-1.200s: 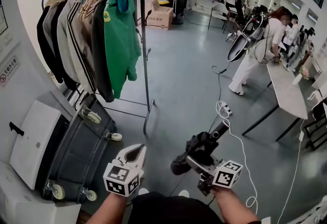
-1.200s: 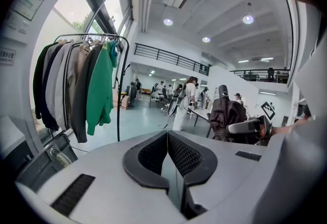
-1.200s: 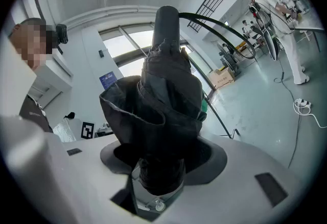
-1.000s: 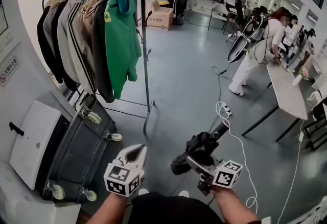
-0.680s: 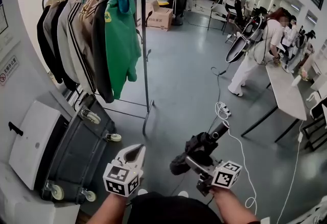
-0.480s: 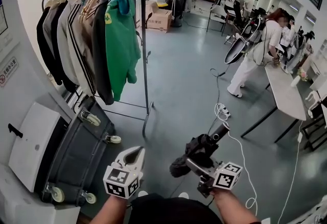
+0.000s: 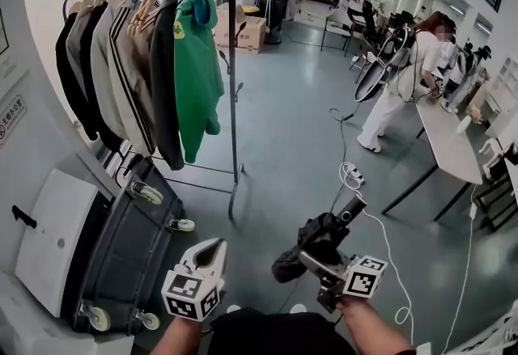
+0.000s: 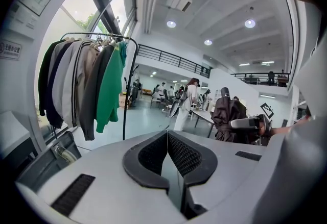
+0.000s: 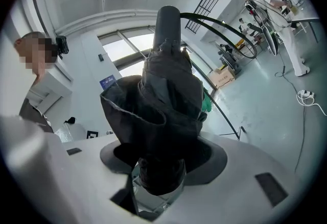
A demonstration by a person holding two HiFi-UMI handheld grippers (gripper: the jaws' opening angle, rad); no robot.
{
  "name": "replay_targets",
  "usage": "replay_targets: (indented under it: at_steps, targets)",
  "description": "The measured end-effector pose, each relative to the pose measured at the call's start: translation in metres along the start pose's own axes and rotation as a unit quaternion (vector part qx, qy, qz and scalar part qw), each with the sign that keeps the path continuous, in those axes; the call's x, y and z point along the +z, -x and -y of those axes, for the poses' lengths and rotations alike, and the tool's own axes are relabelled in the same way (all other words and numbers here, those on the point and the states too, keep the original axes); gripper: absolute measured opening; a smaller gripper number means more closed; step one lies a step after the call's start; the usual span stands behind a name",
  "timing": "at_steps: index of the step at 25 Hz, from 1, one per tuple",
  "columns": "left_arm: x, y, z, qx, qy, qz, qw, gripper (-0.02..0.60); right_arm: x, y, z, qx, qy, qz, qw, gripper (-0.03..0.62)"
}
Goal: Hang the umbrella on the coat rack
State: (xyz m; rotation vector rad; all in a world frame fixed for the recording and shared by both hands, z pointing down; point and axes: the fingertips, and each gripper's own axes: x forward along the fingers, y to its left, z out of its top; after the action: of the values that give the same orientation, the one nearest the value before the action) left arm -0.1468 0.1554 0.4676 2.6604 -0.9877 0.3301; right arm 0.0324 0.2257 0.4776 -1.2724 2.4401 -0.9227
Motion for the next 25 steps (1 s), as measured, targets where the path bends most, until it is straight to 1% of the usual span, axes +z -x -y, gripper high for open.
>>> replay_targets:
  at_steps: [3, 8, 13, 17, 20, 25]
  targets:
    - [-0.001, 0.014, -0.014, -0.005, -0.003, 0.001, 1.0, 0.015, -0.007, -0.011, -0.008, -0.008, -0.002, 0.009, 1.0, 0.221]
    - [-0.012, 0.033, -0.033, -0.016, -0.007, -0.009, 0.9998, 0.015, -0.015, -0.02, -0.028, -0.021, 0.014, 0.016, 1.0, 0.221]
    - [-0.013, 0.041, -0.044, -0.018, 0.0, -0.006, 0.9998, 0.015, -0.019, -0.026, -0.039, -0.025, 0.012, 0.005, 1.0, 0.221]
    - [-0.018, 0.032, -0.044, -0.026, 0.002, -0.012, 0.9996, 0.015, -0.023, -0.029, -0.035, -0.028, 0.007, -0.002, 1.0, 0.221]
    - [-0.014, 0.023, -0.048, -0.023, 0.004, -0.011, 0.9997, 0.015, -0.018, -0.039, -0.028, -0.024, 0.008, -0.01, 1.0, 0.221]
    - [-0.001, 0.001, -0.059, -0.002, 0.007, -0.007, 0.9999, 0.015, 0.002, -0.057, -0.003, -0.008, 0.006, -0.015, 1.0, 0.221]
